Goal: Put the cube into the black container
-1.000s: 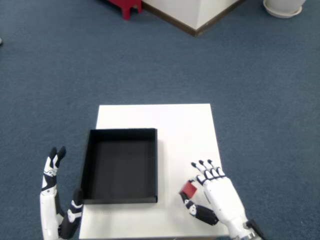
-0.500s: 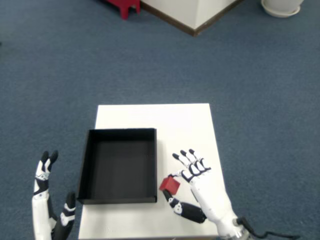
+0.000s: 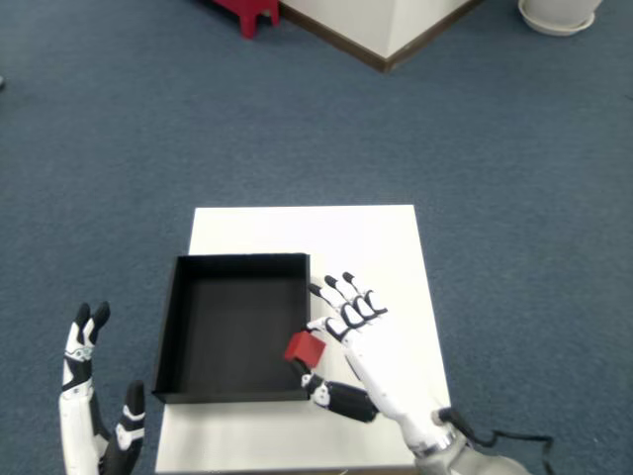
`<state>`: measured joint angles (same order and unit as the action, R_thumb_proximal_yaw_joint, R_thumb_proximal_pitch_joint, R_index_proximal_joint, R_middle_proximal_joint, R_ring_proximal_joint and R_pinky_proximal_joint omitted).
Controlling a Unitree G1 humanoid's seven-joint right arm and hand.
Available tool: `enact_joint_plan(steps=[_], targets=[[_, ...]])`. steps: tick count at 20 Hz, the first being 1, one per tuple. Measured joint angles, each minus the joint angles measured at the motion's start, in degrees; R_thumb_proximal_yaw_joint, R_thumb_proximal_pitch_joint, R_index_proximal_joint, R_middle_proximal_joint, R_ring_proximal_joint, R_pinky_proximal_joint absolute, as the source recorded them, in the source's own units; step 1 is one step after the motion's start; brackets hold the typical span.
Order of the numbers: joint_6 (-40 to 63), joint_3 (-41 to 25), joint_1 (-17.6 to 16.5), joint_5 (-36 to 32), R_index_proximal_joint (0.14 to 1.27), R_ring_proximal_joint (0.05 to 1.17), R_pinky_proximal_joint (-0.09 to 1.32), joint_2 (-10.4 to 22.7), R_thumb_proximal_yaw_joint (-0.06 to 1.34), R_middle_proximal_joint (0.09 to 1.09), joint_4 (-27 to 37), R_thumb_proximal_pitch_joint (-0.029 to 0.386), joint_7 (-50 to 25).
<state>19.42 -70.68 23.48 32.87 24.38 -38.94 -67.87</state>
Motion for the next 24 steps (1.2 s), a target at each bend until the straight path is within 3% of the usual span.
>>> enact_joint_plan(steps=[9,13,17,24], targets=[[-10.18,1.1,1.27,-2.23,1.02,0.24,0.11,-5.47,1.28,0.27,4.35,0.213,10.08],[-12.25,1.22,3.21,-2.41,1.02,0.26,0.13,-10.23,1.28,0.28,3.01,0.213,13.23],[-12.56,0.81,5.06,-3.04,1.02,0.26,0.14,-13.25,1.28,0.29,-3.13,0.213,15.95],[-12.96,-2.98,8.81,-4.1,1.03,0.27,0.16,-14.32,1.28,0.29,-3.06,0.211,17.07]])
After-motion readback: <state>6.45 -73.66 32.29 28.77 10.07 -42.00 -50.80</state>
